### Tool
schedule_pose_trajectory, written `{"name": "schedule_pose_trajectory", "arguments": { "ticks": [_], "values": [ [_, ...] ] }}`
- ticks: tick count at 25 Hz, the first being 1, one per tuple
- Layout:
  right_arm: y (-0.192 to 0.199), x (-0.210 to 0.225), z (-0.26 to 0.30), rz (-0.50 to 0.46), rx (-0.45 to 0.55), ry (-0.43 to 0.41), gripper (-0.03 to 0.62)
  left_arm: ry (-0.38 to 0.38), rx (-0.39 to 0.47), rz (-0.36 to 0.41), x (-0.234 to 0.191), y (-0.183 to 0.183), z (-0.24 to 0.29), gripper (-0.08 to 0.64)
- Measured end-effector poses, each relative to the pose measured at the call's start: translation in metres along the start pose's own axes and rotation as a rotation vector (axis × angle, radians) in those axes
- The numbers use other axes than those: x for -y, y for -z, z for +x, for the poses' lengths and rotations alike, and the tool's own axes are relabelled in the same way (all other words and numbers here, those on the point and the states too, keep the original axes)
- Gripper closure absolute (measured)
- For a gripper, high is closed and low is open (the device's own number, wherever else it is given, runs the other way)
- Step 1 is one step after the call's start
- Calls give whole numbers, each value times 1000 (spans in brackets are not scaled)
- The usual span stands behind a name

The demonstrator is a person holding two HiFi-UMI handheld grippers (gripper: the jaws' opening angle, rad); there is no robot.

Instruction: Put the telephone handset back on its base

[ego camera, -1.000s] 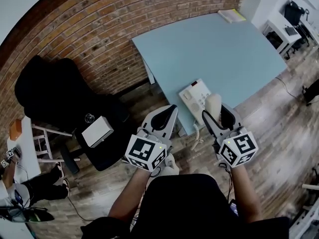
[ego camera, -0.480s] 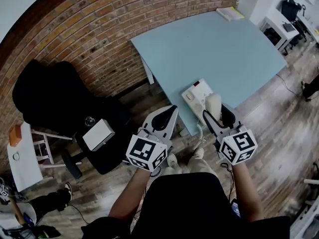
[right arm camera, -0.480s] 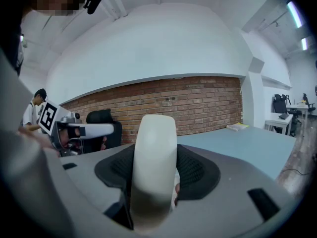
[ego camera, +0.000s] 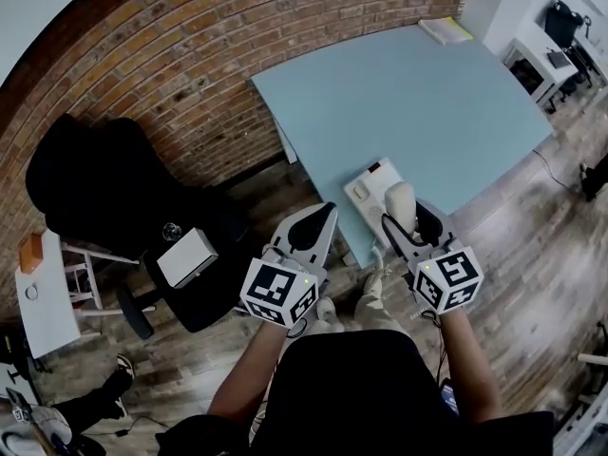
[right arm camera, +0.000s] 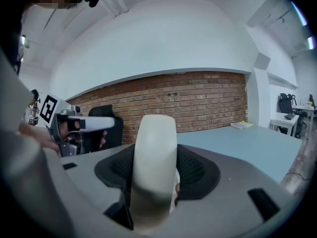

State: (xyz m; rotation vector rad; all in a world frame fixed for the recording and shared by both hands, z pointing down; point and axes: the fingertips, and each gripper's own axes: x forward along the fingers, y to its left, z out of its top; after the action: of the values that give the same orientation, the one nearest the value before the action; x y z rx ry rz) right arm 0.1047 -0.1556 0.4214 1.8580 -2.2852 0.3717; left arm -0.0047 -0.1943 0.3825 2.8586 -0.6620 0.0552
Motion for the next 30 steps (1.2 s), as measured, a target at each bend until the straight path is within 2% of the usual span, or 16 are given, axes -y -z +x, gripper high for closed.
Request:
{"name": "schedule_pose_trajectory", "arguments": {
  "ticks": [12,30],
  "values": [
    [30,29,32,-50,-92,-82,345,-92,-6,6,2,0,28,552],
    [82,52,90,-44,-225,-151,345,-255,-18,-9,-19,6,32,551]
  ]
}}
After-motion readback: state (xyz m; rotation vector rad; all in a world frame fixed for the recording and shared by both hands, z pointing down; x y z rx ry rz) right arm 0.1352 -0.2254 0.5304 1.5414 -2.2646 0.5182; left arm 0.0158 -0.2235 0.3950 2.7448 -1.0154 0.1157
